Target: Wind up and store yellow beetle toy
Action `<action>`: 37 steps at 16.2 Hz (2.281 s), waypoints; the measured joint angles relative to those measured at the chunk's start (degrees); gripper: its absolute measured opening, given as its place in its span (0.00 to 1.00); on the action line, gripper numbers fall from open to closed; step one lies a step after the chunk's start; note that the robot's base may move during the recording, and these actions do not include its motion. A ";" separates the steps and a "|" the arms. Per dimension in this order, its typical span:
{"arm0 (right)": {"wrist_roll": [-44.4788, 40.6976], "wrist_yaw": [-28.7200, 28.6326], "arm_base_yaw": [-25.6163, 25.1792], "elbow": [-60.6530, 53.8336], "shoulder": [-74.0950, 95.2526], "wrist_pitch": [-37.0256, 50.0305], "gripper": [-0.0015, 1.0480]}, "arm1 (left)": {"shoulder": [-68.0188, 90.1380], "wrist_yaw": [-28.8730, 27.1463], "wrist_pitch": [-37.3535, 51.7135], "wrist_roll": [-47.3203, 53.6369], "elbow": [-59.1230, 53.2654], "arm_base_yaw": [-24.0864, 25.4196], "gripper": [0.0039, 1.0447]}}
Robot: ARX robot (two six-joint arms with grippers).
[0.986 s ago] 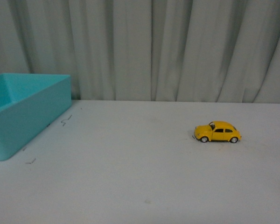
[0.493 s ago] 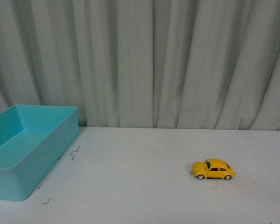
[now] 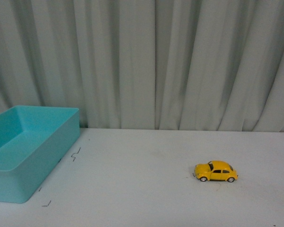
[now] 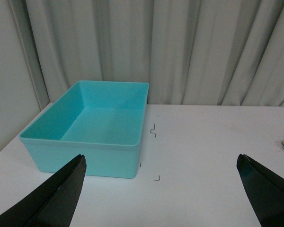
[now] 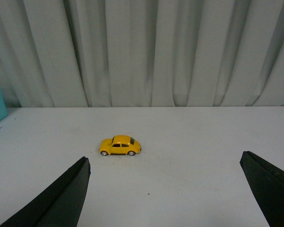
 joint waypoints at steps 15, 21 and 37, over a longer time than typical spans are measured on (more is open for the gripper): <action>0.00 0.00 0.00 0.00 -0.02 -0.07 0.94 | 0.00 0.00 0.02 0.00 0.00 0.00 0.94; 0.00 0.00 0.00 0.00 -0.02 0.04 0.94 | 0.00 0.00 0.00 0.00 0.00 0.00 0.94; 3.23 -21.22 -21.22 7.98 45.99 39.04 0.94 | 0.00 0.00 -0.07 -0.02 0.00 0.00 0.94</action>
